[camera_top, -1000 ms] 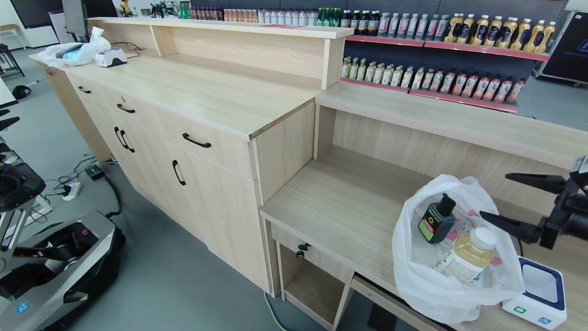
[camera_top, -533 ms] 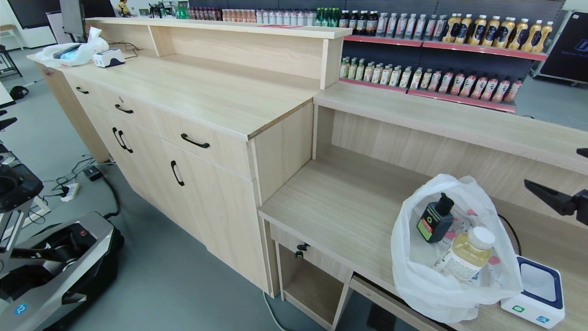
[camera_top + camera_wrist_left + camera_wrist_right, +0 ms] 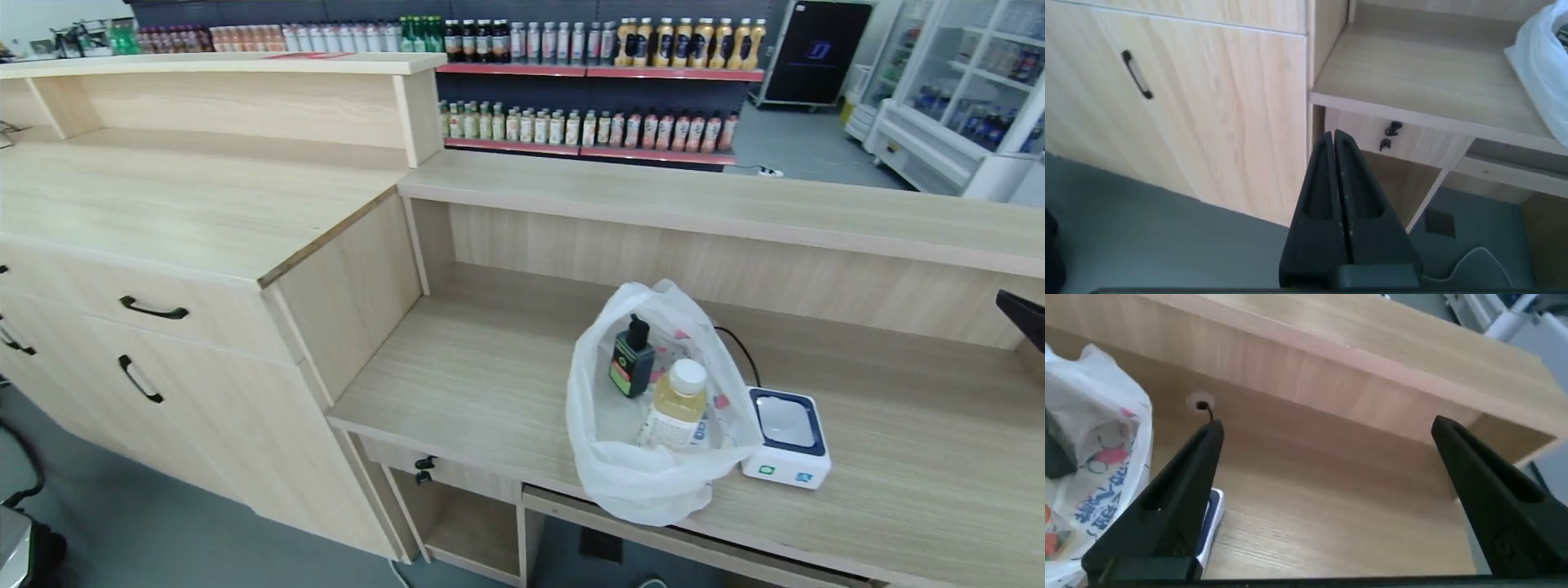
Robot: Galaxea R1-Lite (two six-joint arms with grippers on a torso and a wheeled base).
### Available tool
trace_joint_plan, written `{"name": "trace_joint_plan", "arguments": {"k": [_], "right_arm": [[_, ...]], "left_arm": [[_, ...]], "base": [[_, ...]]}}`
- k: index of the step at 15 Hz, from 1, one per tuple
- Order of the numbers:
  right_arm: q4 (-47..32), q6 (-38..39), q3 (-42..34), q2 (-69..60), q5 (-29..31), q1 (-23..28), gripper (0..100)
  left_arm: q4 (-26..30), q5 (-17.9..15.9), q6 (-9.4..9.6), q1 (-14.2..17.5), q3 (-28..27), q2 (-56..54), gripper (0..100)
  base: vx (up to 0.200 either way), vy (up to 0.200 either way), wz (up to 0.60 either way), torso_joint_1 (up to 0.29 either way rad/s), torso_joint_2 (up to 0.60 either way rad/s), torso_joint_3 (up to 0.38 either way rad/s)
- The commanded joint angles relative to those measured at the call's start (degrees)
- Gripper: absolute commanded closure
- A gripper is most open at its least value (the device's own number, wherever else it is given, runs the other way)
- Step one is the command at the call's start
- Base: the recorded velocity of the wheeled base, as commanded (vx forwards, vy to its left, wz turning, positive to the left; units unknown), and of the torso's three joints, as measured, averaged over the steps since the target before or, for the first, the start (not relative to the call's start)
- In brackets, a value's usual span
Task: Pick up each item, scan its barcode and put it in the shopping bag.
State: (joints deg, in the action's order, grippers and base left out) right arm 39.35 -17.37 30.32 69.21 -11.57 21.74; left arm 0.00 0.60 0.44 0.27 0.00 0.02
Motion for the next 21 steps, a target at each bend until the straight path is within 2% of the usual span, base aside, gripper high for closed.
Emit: {"name": "trace_joint_plan", "arguments": {"k": [1,3,4,5,8,11,14,16,18,21], "right_arm": [[0.1,4.2,-0.8,-0.8,-0.3,-0.1,0],[-1.5,9.6,-2.9,-2.9,0.5,0.2,0],[-1.5,9.6,-2.9,-2.9,0.5,0.2,0],[-7.4,10.3,-4.0,-6.5,2.8,0.0,0],[-13.3,12.7,-4.3,-10.5,4.6,0.1,0],[-13.7,13.9,-6.0,-16.2,7.3,-0.8,0],[-13.7,13.9,-10.9,-23.6,9.4,-3.3,0],[-15.4,13.8,-15.9,-30.4,9.4,-4.4,0],[-19.9,13.4,-23.1,-38.5,9.5,-8.3,0],[-20.0,13.2,-30.3,-46.4,9.3,-9.6,0]], "left_arm": [[0.0,0.0,0.0,-0.1,0.0,0.0,100],[0.0,0.0,0.0,0.0,0.0,0.0,100],[0.0,0.0,0.0,0.0,0.0,0.0,100],[0.0,0.0,0.0,0.0,0.0,0.0,100],[0.0,0.0,0.0,0.0,0.0,0.0,100],[0.0,0.0,0.0,0.0,0.0,0.0,100],[0.0,0.0,0.0,-0.1,0.0,0.0,100],[0.0,0.0,0.0,0.0,0.0,0.0,100],[0.0,0.0,0.0,0.0,0.0,0.0,100],[0.0,0.0,0.0,0.0,0.0,0.0,100]], "base": [[0.0,0.0,0.0,0.0,0.0,0.0],[0.0,0.0,0.0,0.0,0.0,0.0],[0.0,0.0,0.0,0.0,0.0,0.0],[0.0,0.0,0.0,0.0,0.0,0.0],[0.0,0.0,0.0,0.073,-0.14,-0.068],[0.0,0.0,0.0,0.019,-0.06,-0.023],[0.0,0.0,0.0,0.0,0.0,0.0],[0.0,0.0,0.0,0.0,0.0,0.0],[0.0,0.0,0.0,0.0,0.0,0.0],[0.0,0.0,0.0,0.0,0.0,0.0]]}}
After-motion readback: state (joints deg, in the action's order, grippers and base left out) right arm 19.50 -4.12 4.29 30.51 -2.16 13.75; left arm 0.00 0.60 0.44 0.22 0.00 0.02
